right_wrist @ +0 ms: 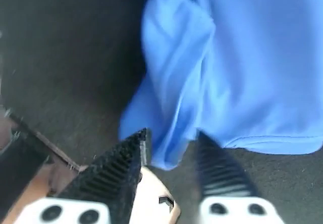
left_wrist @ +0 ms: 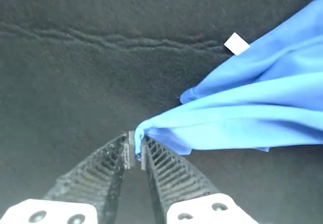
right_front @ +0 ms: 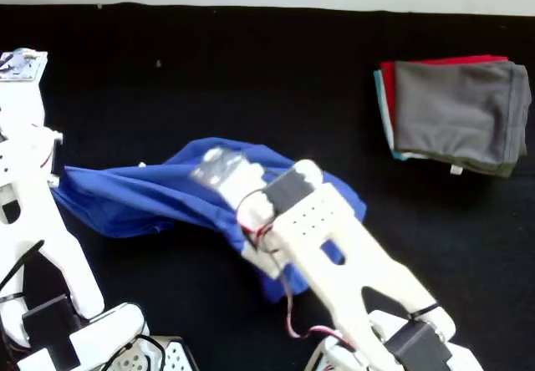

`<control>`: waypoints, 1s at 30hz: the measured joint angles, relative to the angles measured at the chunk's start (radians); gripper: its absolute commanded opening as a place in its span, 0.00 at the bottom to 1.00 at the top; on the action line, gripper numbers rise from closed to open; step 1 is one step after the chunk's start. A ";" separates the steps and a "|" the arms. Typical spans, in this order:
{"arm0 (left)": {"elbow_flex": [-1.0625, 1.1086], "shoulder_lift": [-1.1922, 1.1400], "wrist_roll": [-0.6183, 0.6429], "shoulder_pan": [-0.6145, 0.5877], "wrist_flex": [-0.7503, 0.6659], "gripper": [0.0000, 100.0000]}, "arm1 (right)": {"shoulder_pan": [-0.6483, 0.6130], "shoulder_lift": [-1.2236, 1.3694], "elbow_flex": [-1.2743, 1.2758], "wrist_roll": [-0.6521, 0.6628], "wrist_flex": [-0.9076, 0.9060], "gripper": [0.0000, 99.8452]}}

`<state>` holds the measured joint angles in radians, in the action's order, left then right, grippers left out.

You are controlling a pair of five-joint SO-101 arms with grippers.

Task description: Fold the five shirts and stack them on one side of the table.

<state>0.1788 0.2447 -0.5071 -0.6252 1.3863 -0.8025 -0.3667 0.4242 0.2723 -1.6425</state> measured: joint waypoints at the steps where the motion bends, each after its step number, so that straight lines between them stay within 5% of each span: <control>1: 0.005 0.000 -0.005 -0.003 0.000 0.01 | -0.020 0.000 -0.025 0.000 -0.040 0.20; 8: 0.005 0.000 -0.014 -0.072 0.000 0.01 | 0.060 -0.025 -0.167 0.000 -0.086 0.18; 16: 0.026 0.000 -0.051 -0.198 -0.038 0.01 | 0.341 0.097 0.103 0.000 0.270 0.19; 23: 0.083 -0.002 -0.057 -0.195 -0.051 0.01 | 0.376 0.282 0.149 -0.008 0.446 0.31; 26: 0.089 0.000 -0.057 -0.192 -0.051 0.01 | 0.376 0.359 0.147 -0.008 0.480 0.25; 30: 0.089 0.000 -0.057 -0.193 -0.051 0.01 | 0.384 0.465 0.091 -0.011 0.511 0.00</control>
<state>0.2677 0.2447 -0.5639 -0.8186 1.3357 -0.4189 0.0982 0.5148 0.2616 -1.1316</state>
